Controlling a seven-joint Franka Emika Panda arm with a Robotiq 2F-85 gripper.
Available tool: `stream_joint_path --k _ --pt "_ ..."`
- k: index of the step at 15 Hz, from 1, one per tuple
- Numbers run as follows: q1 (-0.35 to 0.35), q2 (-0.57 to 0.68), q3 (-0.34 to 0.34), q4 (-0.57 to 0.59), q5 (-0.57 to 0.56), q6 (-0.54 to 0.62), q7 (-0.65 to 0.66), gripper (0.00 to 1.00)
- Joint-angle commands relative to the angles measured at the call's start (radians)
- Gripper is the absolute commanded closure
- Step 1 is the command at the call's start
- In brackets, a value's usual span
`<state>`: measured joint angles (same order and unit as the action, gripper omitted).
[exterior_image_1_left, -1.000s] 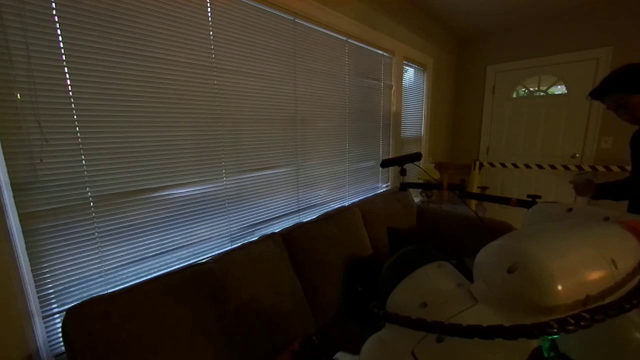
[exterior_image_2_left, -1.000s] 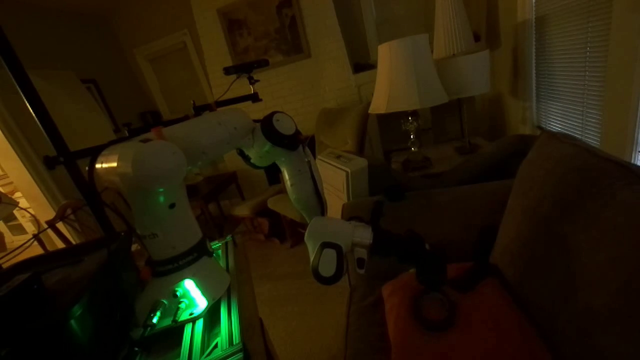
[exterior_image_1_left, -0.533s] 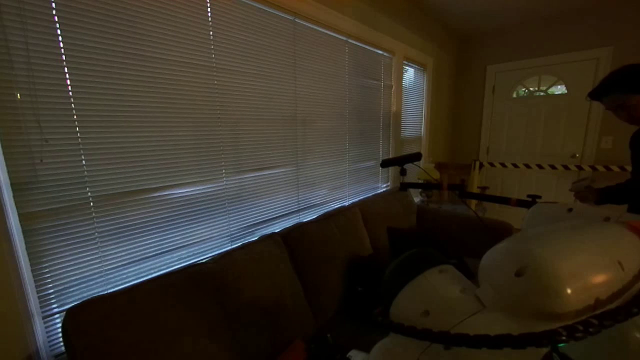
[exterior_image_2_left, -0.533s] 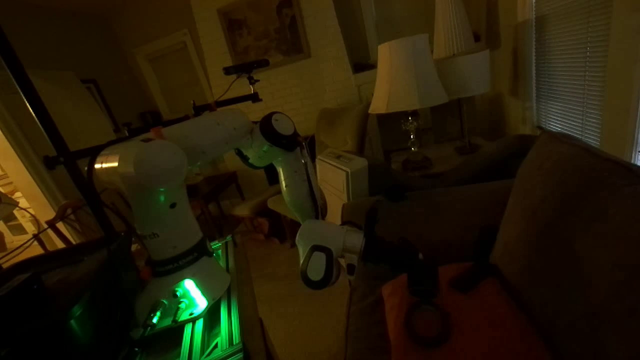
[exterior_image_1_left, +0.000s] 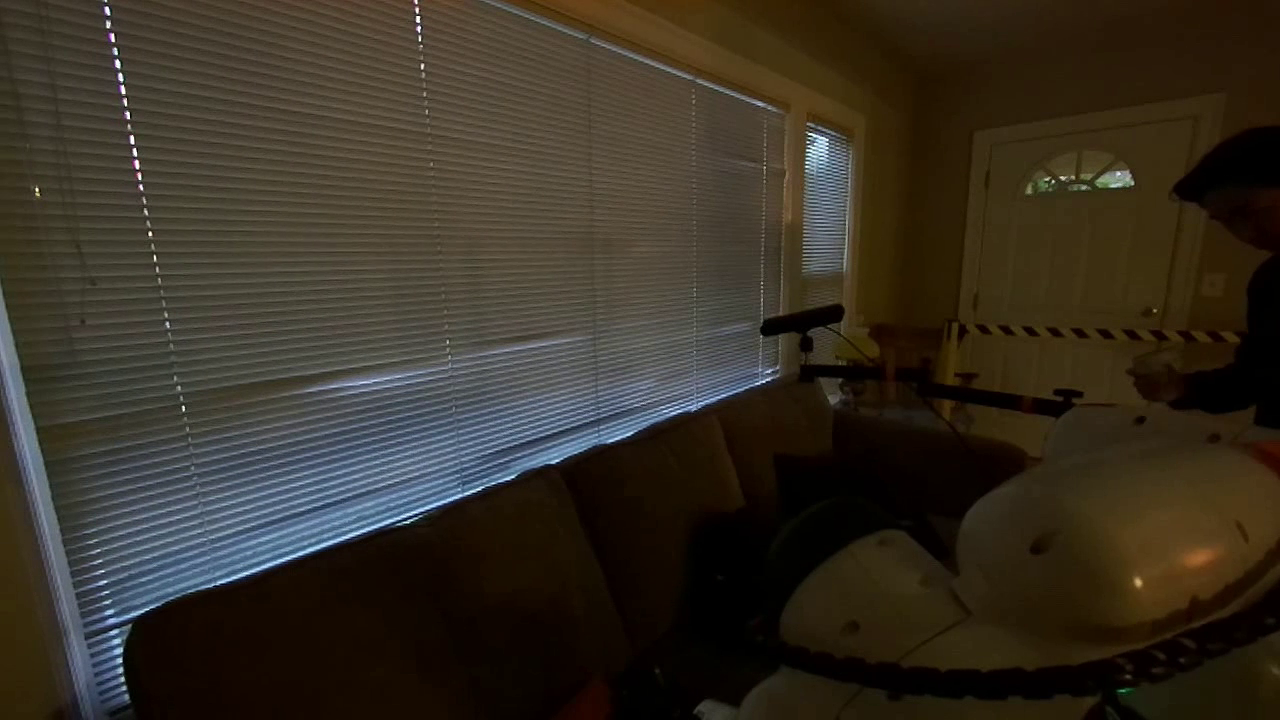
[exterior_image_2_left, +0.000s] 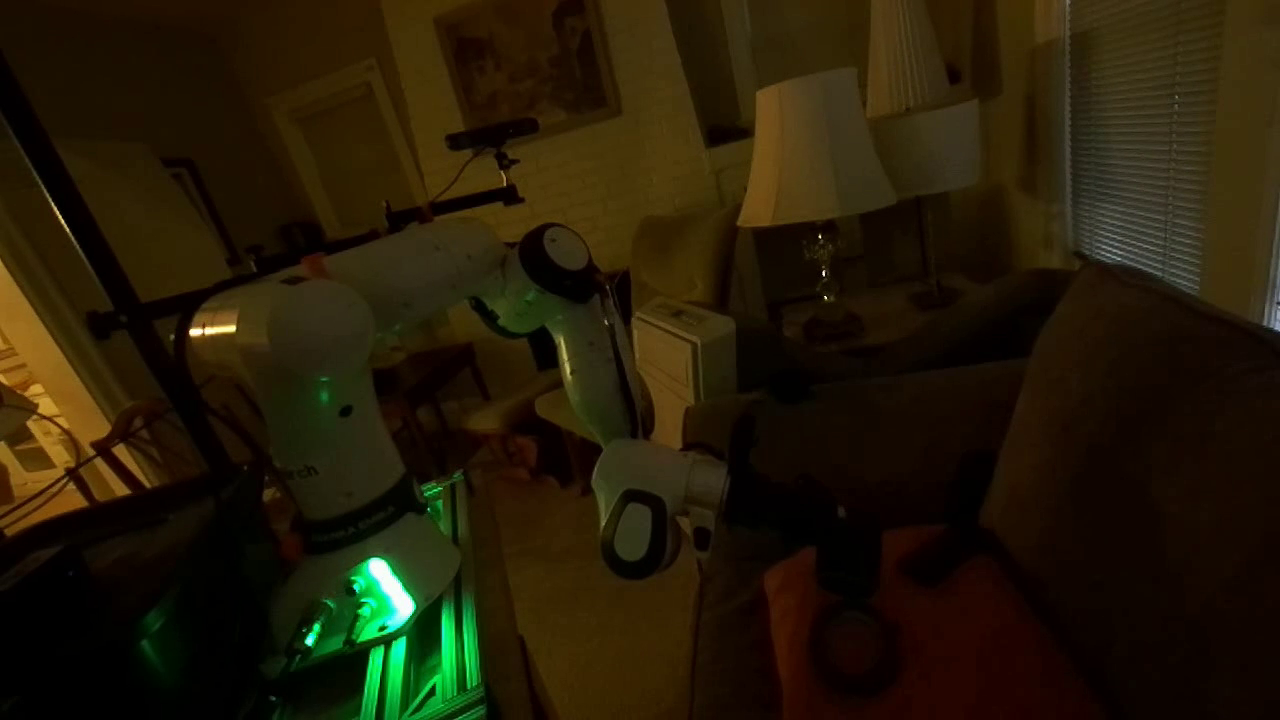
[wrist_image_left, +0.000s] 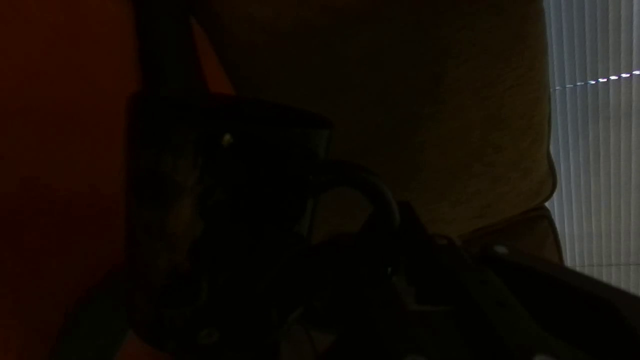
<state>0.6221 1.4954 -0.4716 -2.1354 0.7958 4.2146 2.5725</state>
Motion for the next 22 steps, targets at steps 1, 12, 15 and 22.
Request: stream_joint_path --k 1,12,15,22 --pt "0.000 0.000 0.000 0.000 0.000 0.000 0.000 0.90" --pt "-0.084 -0.008 0.057 0.139 -0.009 0.005 -0.140 0.98" --pt "-0.119 -0.007 0.076 0.214 -0.015 0.005 -0.187 0.98" --pt "-0.243 -0.029 0.175 0.363 -0.071 0.011 -0.279 0.98"
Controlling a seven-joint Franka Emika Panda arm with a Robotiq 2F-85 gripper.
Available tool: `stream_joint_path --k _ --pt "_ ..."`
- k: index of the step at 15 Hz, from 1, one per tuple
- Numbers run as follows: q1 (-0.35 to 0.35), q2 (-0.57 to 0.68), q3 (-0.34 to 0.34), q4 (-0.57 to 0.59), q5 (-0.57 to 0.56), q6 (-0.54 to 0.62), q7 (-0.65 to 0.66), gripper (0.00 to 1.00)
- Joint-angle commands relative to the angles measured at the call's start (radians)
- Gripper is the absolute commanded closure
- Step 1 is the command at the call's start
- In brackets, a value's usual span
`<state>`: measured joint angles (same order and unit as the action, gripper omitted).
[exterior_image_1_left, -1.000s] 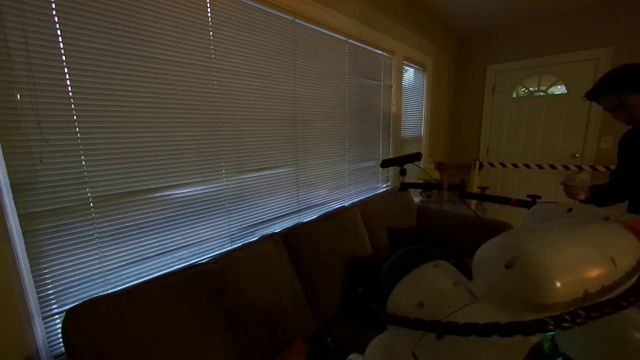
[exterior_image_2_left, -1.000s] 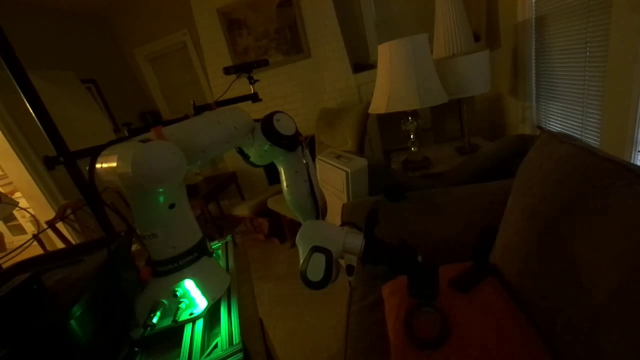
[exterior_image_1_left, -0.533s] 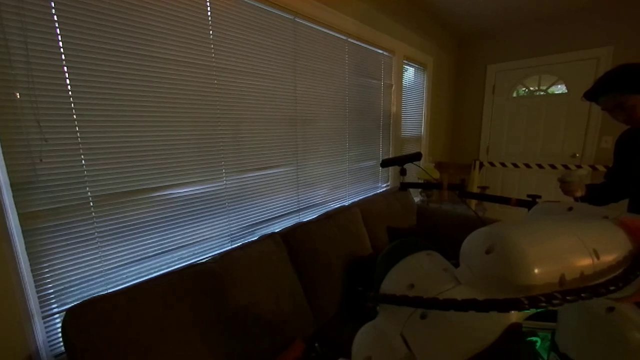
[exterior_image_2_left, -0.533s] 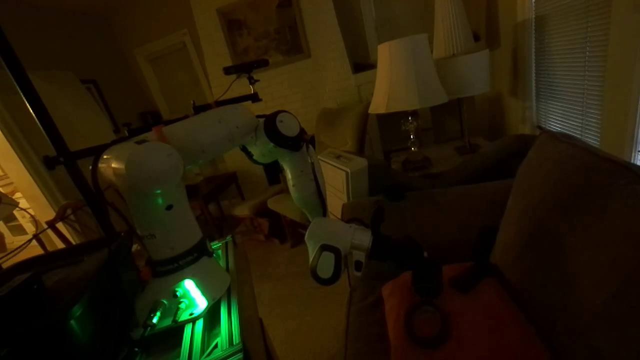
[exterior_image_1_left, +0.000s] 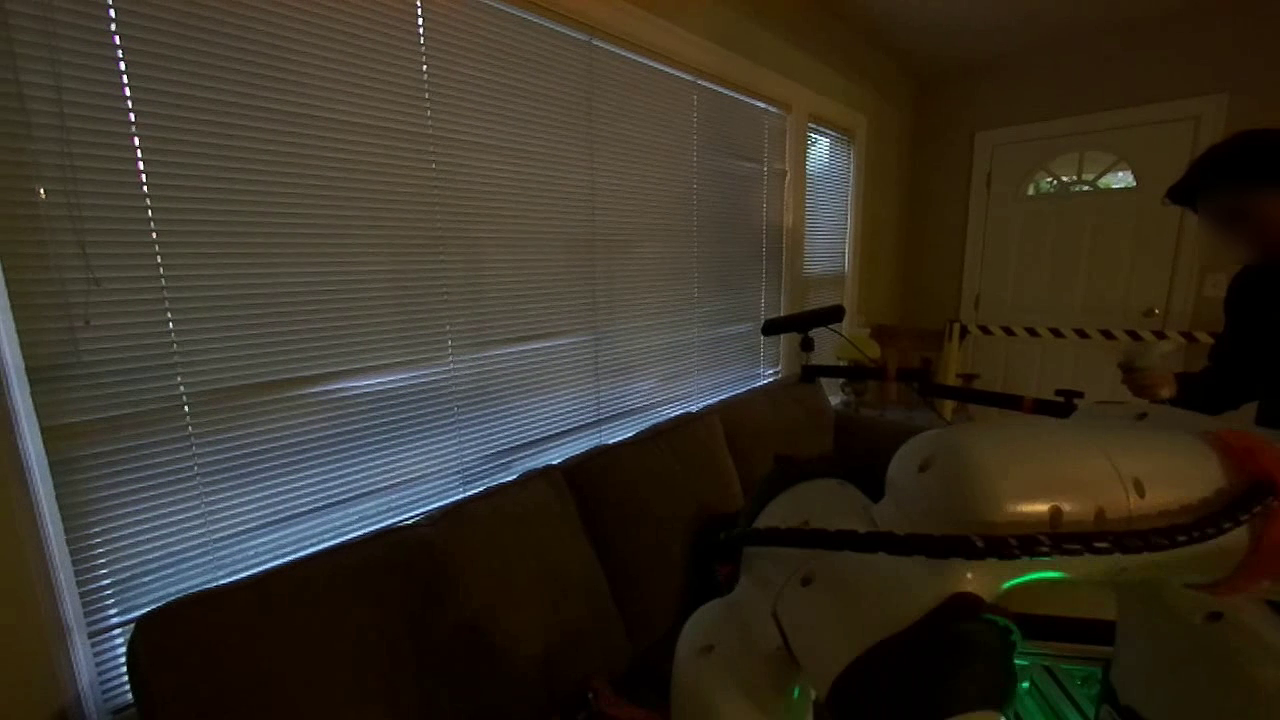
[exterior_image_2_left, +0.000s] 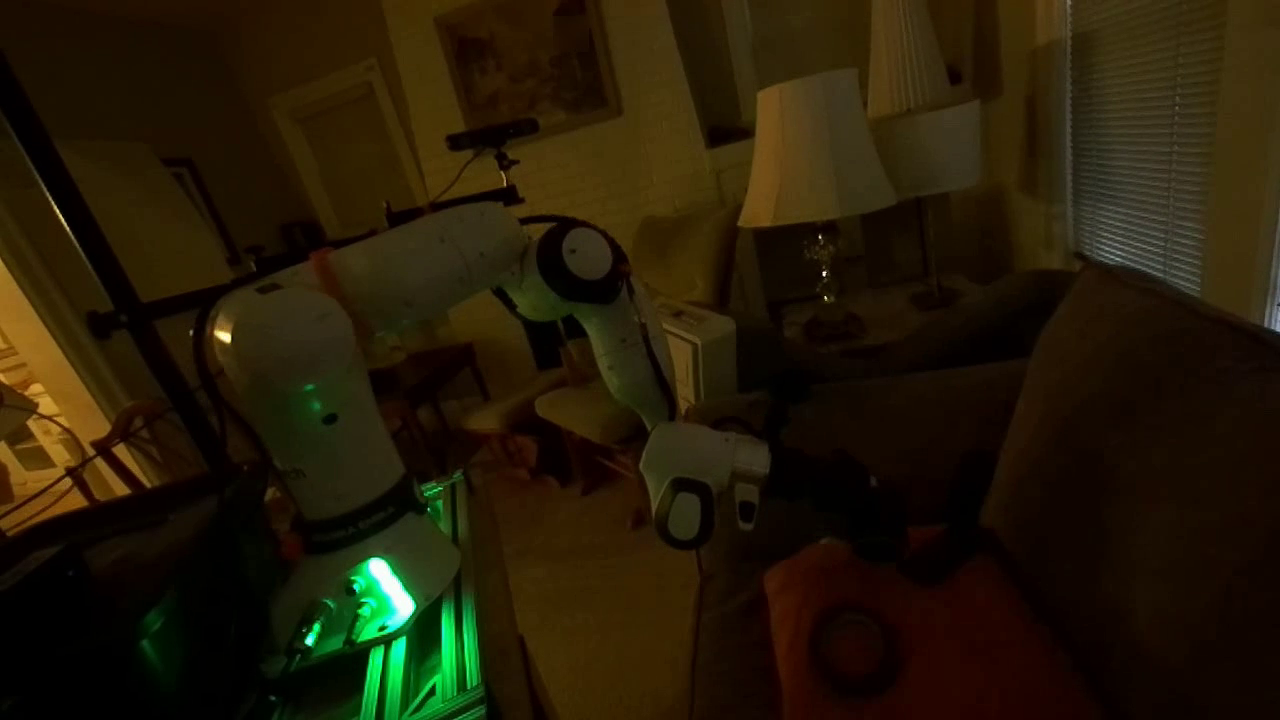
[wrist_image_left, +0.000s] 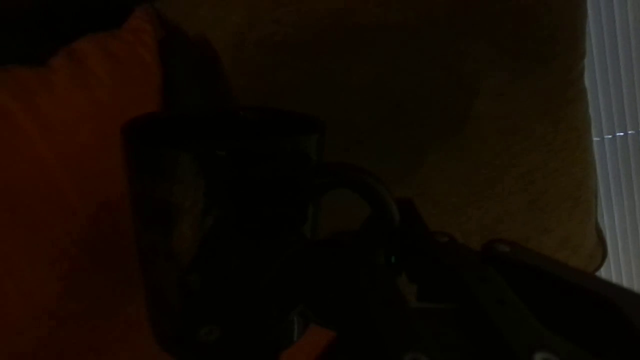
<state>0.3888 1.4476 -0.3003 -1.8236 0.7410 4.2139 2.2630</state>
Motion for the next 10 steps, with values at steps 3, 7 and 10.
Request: stream_joint_path --k 3,7,10 --pt "-0.069 0.030 0.071 0.095 -0.048 0.011 0.038 0.98" --pt "-0.177 0.021 0.175 0.115 -0.128 -0.004 0.008 0.98" --pt "-0.203 0.003 0.183 0.070 -0.167 0.003 0.012 0.98"
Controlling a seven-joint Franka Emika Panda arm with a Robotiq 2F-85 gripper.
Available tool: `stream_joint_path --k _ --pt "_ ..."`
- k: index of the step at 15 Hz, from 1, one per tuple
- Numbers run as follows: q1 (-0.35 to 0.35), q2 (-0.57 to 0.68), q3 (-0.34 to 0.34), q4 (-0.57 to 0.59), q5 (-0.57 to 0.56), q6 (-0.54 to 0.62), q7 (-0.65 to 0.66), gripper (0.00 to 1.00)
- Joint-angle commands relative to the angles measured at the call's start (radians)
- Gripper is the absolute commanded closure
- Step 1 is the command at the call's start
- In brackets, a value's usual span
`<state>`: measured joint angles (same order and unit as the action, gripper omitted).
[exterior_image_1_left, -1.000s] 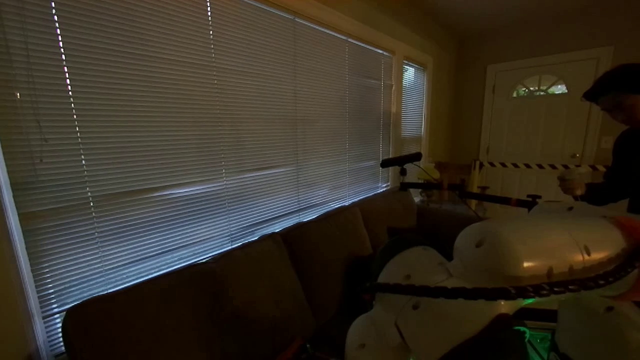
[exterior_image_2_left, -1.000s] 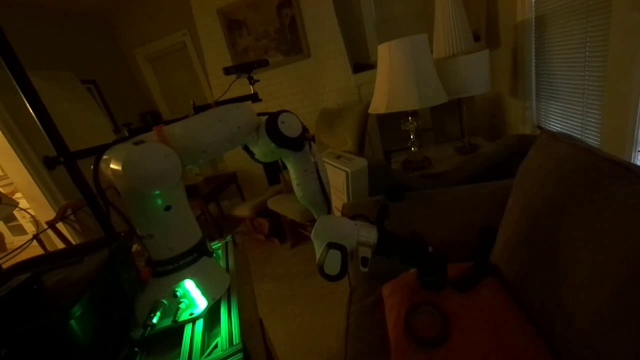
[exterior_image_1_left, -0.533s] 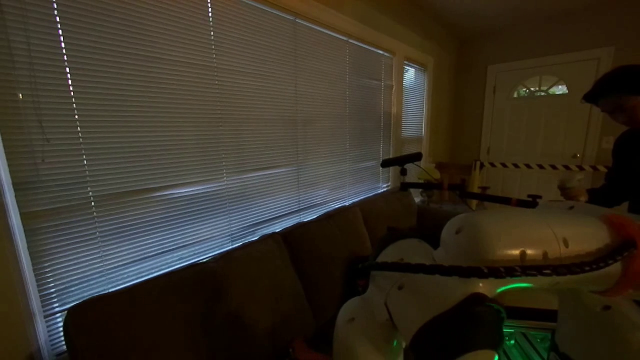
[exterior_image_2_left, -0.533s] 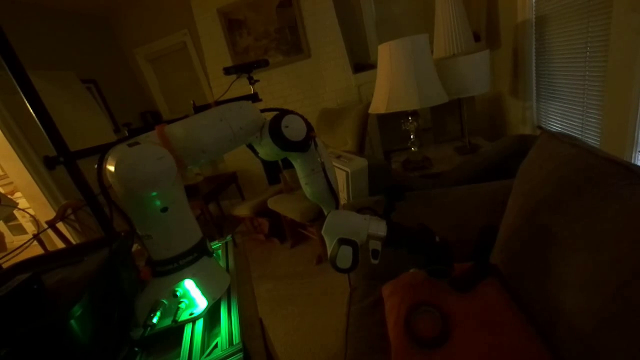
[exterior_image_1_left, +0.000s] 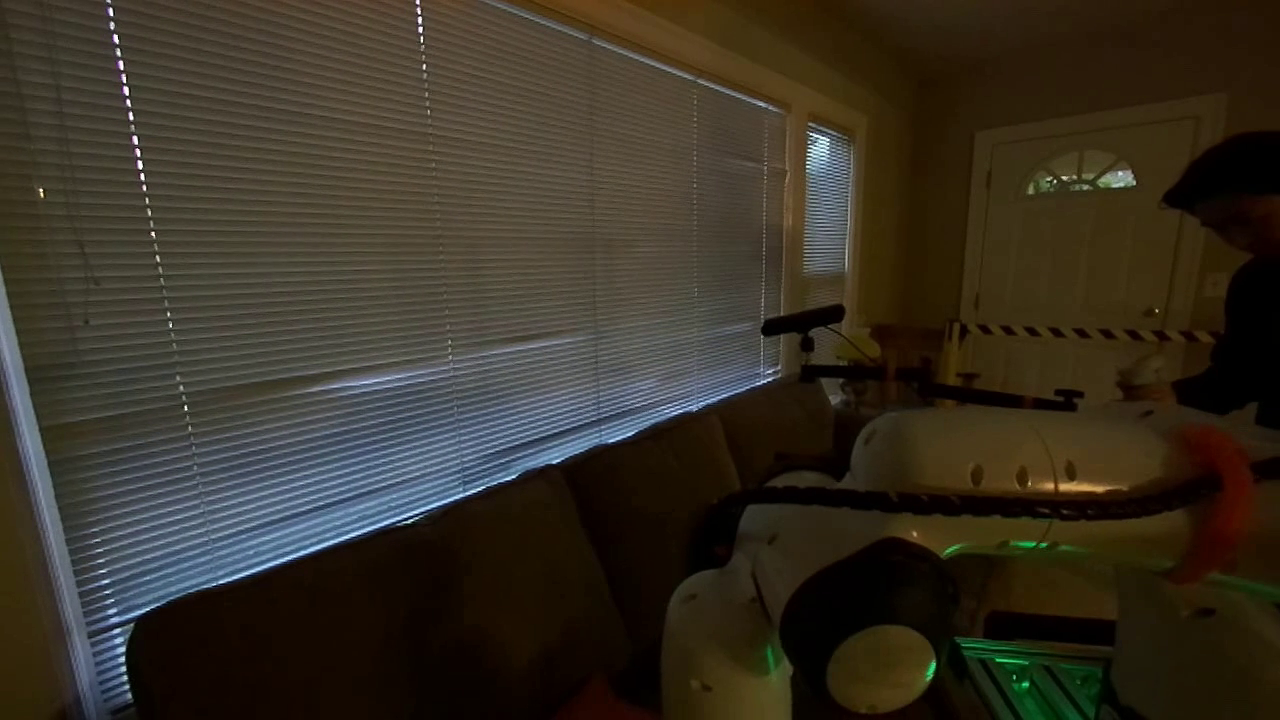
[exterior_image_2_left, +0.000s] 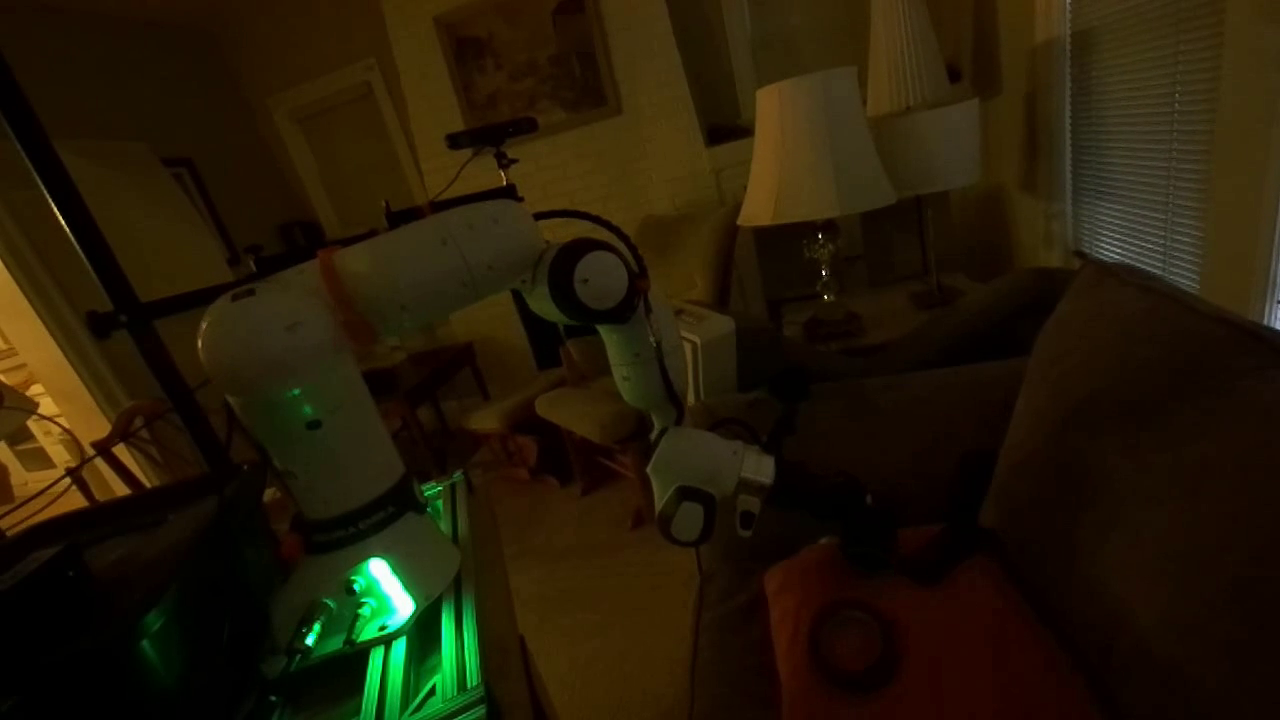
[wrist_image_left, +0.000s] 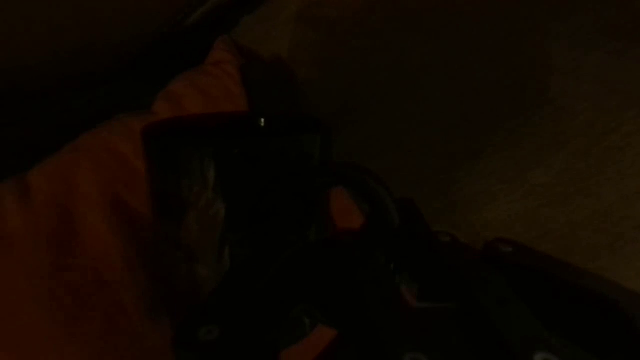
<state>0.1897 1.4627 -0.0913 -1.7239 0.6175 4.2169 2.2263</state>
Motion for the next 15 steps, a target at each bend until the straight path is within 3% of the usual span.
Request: stream_joint_path --k 1,6,11,15 --pt "-0.024 -0.009 -0.008 -0.058 -0.060 0.032 0.046 0.98" --pt "0.017 -0.058 -0.095 -0.195 -0.072 0.022 0.111 0.98" --pt "0.082 -0.057 -0.185 -0.299 -0.012 0.018 0.179 0.98" --pt "0.058 -0.089 -0.155 -0.371 0.067 0.007 0.133 0.98"
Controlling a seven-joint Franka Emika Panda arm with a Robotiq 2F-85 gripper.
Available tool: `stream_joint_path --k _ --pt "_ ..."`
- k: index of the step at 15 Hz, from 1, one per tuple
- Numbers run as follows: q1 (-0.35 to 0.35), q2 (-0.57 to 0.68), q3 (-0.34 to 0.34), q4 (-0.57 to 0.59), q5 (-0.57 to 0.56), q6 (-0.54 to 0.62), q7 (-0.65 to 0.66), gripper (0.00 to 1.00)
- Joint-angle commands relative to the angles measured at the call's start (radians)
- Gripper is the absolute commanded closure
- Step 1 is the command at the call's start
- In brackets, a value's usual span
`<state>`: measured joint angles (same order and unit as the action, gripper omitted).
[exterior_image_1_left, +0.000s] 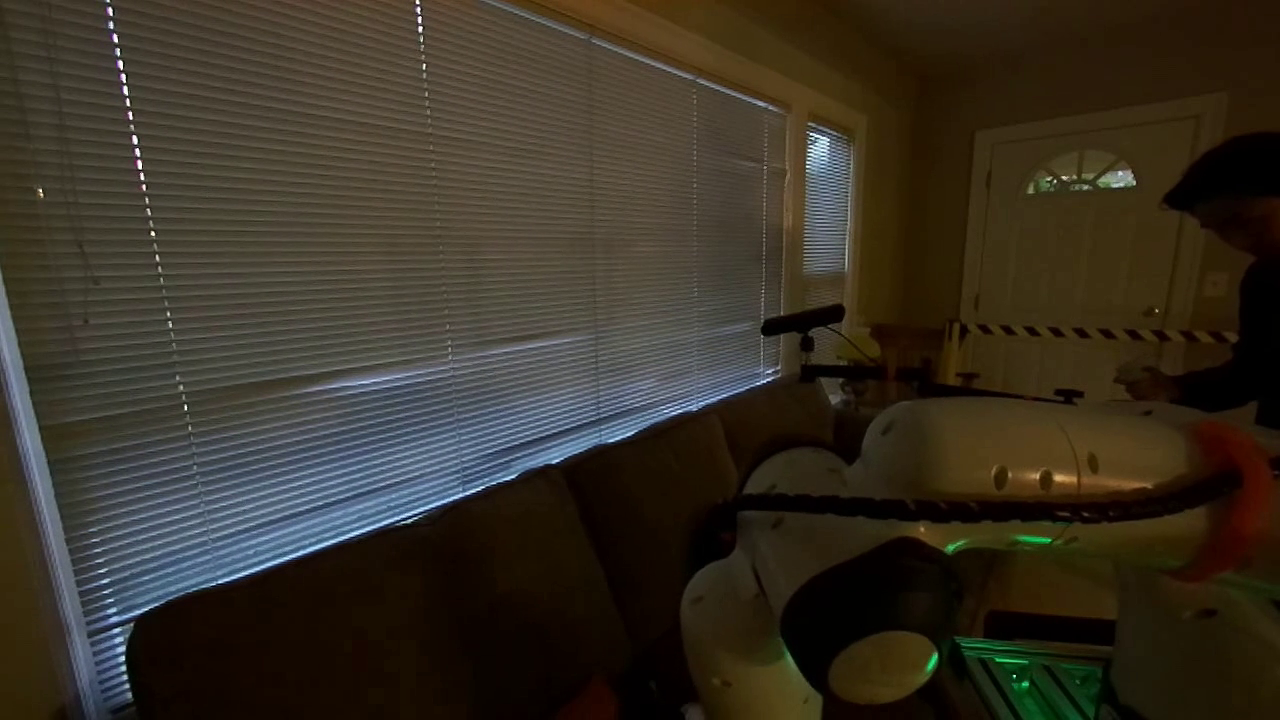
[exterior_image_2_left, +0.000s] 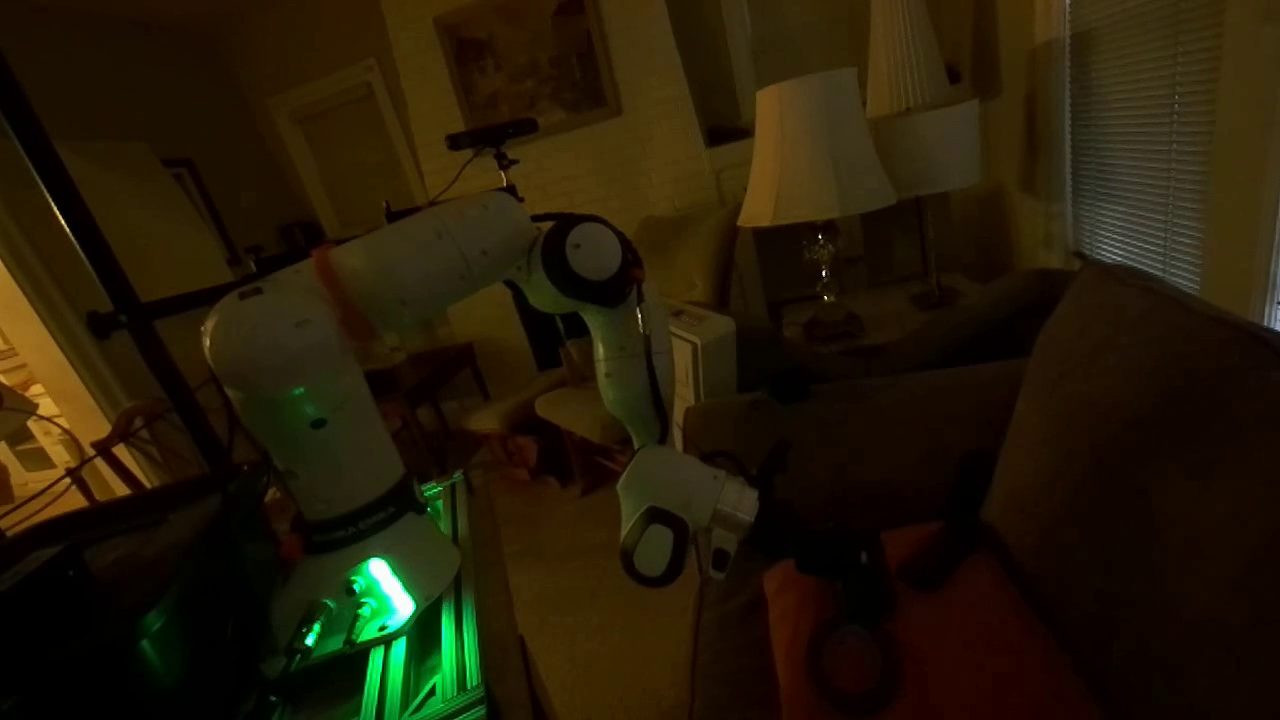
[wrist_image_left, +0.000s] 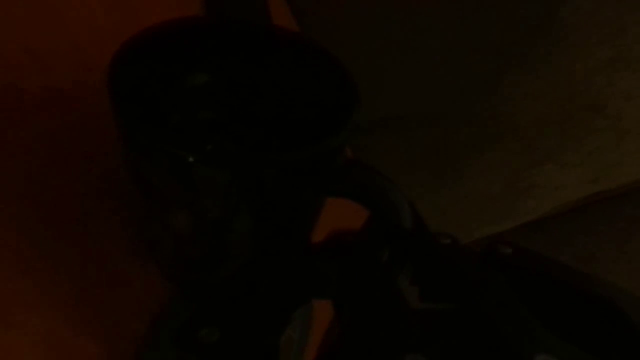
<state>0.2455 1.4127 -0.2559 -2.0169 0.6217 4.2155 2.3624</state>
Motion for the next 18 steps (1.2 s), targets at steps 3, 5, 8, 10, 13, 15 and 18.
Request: stream_joint_path --k 3,5,8,10,13,15,18 --pt "0.003 -0.037 0.026 -0.093 0.104 -0.005 -0.004 0.98" --pt "-0.014 -0.041 0.048 -0.091 0.100 0.000 -0.016 0.98" --pt "-0.020 -0.039 0.057 -0.045 0.077 0.003 -0.034 0.98" --pt "-0.007 -0.048 0.045 -0.003 0.069 0.000 -0.044 0.98" --pt "-0.007 -0.064 0.049 0.069 0.060 -0.005 -0.078 0.98" --pt "-0.136 -0.094 0.169 0.132 0.036 0.040 -0.225 0.98" --pt "-0.200 -0.079 0.259 0.205 0.018 0.038 -0.284 0.98"
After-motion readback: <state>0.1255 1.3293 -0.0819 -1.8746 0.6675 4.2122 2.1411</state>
